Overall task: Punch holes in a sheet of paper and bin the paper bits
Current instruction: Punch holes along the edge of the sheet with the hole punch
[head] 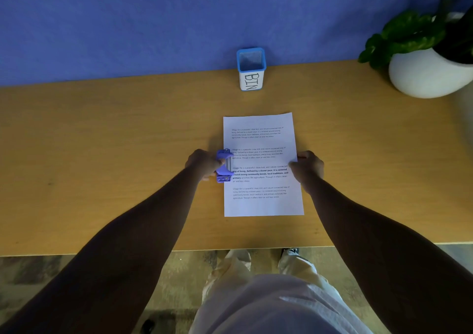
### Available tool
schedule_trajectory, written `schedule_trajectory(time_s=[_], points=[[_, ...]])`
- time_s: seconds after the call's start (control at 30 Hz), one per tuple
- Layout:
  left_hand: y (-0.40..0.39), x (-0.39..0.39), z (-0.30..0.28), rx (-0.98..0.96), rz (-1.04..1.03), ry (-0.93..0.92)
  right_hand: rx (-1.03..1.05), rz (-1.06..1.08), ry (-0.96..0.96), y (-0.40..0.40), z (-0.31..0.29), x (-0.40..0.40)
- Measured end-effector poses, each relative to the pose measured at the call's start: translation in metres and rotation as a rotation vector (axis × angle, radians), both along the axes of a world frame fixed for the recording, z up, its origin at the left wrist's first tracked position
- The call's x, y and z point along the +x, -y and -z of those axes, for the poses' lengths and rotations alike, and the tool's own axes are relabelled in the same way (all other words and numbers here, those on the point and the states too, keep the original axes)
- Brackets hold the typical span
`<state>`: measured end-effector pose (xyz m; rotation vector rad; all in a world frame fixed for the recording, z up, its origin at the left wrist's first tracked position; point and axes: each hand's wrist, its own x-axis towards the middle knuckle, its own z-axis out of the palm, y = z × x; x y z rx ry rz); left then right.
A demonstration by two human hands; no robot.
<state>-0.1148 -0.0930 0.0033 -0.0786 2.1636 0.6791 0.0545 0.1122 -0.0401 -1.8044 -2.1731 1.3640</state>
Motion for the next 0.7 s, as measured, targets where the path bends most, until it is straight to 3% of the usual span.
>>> schedule_trajectory(time_s=[0.7], points=[[0.000,0.000,0.001,-0.023,0.048,-0.018,-0.033,-0.053,0.026,-0.010,-0.014,0.005]])
